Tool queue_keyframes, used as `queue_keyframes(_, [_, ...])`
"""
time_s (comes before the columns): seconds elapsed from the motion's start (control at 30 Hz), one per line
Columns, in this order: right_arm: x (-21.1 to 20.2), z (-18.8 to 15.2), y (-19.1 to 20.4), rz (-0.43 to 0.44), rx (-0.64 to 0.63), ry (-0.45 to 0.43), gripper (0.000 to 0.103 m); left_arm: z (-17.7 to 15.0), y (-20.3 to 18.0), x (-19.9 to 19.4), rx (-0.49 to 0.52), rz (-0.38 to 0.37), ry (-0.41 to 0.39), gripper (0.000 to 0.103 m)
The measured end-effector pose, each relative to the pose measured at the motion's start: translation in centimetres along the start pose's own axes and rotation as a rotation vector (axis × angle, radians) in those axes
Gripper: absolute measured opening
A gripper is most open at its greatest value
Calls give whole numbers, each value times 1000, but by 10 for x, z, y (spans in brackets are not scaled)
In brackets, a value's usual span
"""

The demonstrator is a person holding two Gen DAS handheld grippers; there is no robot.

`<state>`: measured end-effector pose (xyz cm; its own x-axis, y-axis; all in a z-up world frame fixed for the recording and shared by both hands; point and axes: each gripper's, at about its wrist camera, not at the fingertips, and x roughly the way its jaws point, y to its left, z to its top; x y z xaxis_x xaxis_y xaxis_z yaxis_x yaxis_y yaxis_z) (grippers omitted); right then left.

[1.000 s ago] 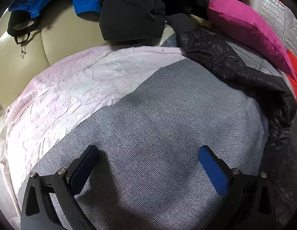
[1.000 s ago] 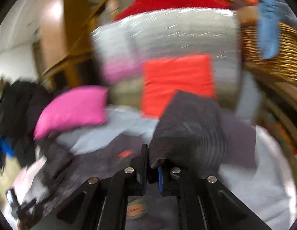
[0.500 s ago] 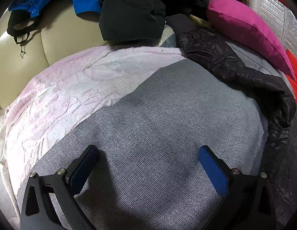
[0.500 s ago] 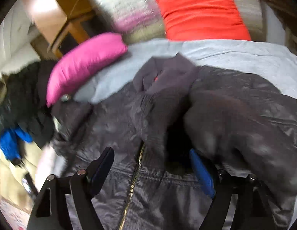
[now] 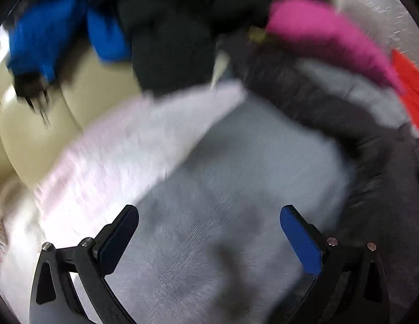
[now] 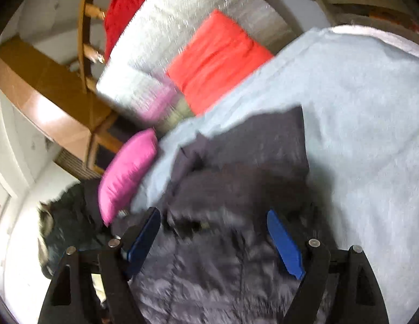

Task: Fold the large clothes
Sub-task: 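Fold the held sleeve across the jacket body and open the right tool, then grasp the other sleeve's ribbed cuff with the left tool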

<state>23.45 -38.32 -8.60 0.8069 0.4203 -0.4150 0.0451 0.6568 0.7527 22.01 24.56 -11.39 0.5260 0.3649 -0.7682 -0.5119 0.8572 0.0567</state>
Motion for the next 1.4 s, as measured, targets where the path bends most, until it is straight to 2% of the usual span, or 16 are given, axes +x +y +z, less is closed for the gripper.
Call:
queue_keyframes(0.03, [-2,5,-1,19,11,-10,84,8,-18,-26,33,-31,-47,103])
queue_keyframes(0.13, [19,12,-11,64,42,5,84,18,-71,-60,136,-121,-66,103])
queue_keyframes(0.2, [49,0,-30,18,94,113,84,19,-102,-73,193,-168,-72,103])
queue_keyframes(0.23, [55,-6,-37,24,103,128,84,18,-143,-86,266,-222,-76,103])
queue_keyframes(0.47, [47,-20,-42,72,-6,26,84,6,-323,-116,481,-398,-75,103])
queue_keyframes(0.53, [48,-24,-40,59,-50,6,84,1,-367,-111,541,-403,-78,103])
queue_keyframes(0.67, [45,-24,-45,71,-40,0,84,-14,-414,-83,660,-314,-52,103])
queue_keyframes(0.77, [44,-26,-47,68,-43,-1,84,-22,-413,-64,688,-262,-31,102])
queue_keyframes(0.83, [44,-27,-46,60,-50,0,84,-21,-406,-46,693,-240,15,74])
queue_keyframes(0.87, [44,-27,-46,58,-50,0,84,-19,-404,-44,689,-246,26,45])
queue_keyframes(0.9, [44,-27,-46,58,-51,0,84,-18,-392,-39,655,-280,64,31])
queue_keyframes(1.07, [47,-28,-43,51,-58,1,84,4,-313,-28,361,-394,74,34])
queue_keyframes(1.13, [48,-28,-43,49,-61,1,84,6,-274,-13,223,-436,122,37])
queue_keyframes(1.2, [48,-28,-43,48,-63,0,84,3,-261,-3,183,-452,154,46])
queue_keyframes(1.33, [48,-28,-42,46,-67,0,84,-3,-239,15,132,-468,201,46])
queue_keyframes(1.4, [49,-29,-42,44,-69,0,84,-1,-228,20,98,-461,216,53])
